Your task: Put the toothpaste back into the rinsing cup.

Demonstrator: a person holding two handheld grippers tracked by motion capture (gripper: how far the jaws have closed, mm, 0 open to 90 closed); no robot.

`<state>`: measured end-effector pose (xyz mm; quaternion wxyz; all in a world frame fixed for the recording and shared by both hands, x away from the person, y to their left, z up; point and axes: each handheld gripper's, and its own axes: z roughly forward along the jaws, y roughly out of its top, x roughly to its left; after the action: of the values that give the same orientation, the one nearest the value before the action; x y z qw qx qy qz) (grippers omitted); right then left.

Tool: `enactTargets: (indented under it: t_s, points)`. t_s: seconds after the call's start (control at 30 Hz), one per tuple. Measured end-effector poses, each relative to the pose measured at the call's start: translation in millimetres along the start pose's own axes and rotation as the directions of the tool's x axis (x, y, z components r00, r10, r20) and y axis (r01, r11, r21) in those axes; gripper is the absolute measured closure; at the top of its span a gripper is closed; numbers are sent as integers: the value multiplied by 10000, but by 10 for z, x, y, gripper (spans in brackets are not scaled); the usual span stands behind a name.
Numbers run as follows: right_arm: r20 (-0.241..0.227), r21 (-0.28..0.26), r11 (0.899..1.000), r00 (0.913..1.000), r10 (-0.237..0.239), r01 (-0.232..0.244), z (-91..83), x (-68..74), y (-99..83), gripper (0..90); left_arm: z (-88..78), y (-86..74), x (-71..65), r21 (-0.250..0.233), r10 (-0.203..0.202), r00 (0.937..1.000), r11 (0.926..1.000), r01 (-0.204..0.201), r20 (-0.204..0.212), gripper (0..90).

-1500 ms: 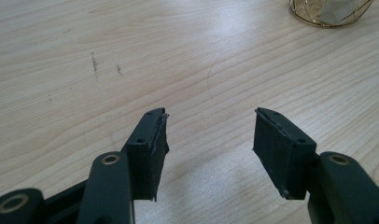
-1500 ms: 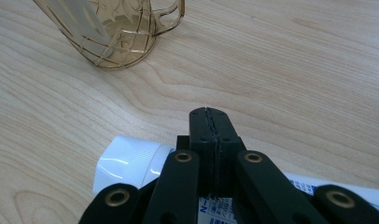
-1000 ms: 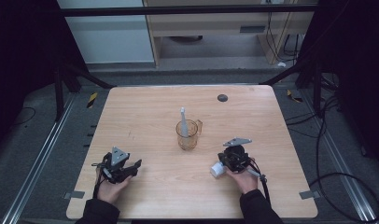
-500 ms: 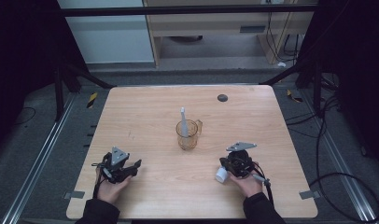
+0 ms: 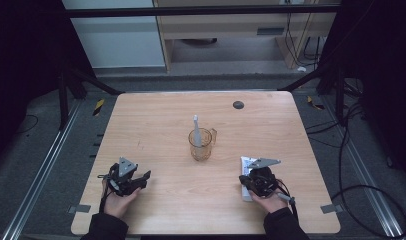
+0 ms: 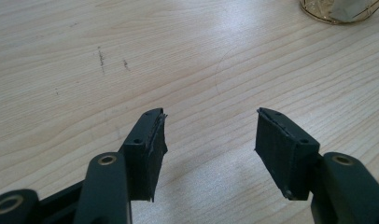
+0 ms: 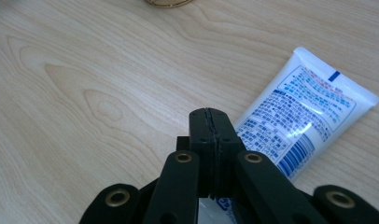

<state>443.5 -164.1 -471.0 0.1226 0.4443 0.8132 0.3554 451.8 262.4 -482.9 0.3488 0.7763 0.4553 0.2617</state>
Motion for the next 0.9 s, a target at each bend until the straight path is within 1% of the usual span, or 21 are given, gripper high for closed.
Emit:
enactTargets:
  t_s: [0.07,0.13,0.47,0.6,0.67,0.7,0.73,0.77,0.83,0.9]
  points:
    - [-37,102,9999,10000,-17,18,-10,4,-16,897,-3,0,3,-18,-24,10000,10000,24,-10,416]
    - [-30,176,9998,9999,-134,134,-21,1,-30,897,-3,0,6,-18,-38,10000,10000,38,-17,416]
    - [-79,436,9990,10000,3,1,-110,-69,-139,895,0,1,7,16,-64,10000,10000,64,-15,414]
    - [-82,585,9983,10000,-44,49,-106,-56,-140,865,-2,3,7,4,-72,10000,10000,72,-14,413]
    - [-84,535,9985,9999,-88,93,-124,-42,-124,853,-3,5,8,-4,-67,10000,10000,67,-11,413]
    - [-45,452,9989,9999,-124,126,-141,-46,-112,846,-2,7,8,-13,-82,10000,10000,82,-12,413]
    - [-106,320,9994,9999,-87,91,-165,-47,-99,839,-4,8,9,-4,-68,10000,10000,68,-9,413]
    - [-8,238,9996,9999,-142,142,-189,-54,-84,826,-5,11,10,-20,-56,10000,10000,55,-17,412]
    - [160,44,10000,9999,-54,53,-238,-68,-49,801,-6,16,12,-62,-107,9999,9999,107,-16,409]
    - [312,-105,9999,9995,-64,68,-271,-93,-18,771,-8,21,17,-83,-141,9999,9999,140,-5,406]
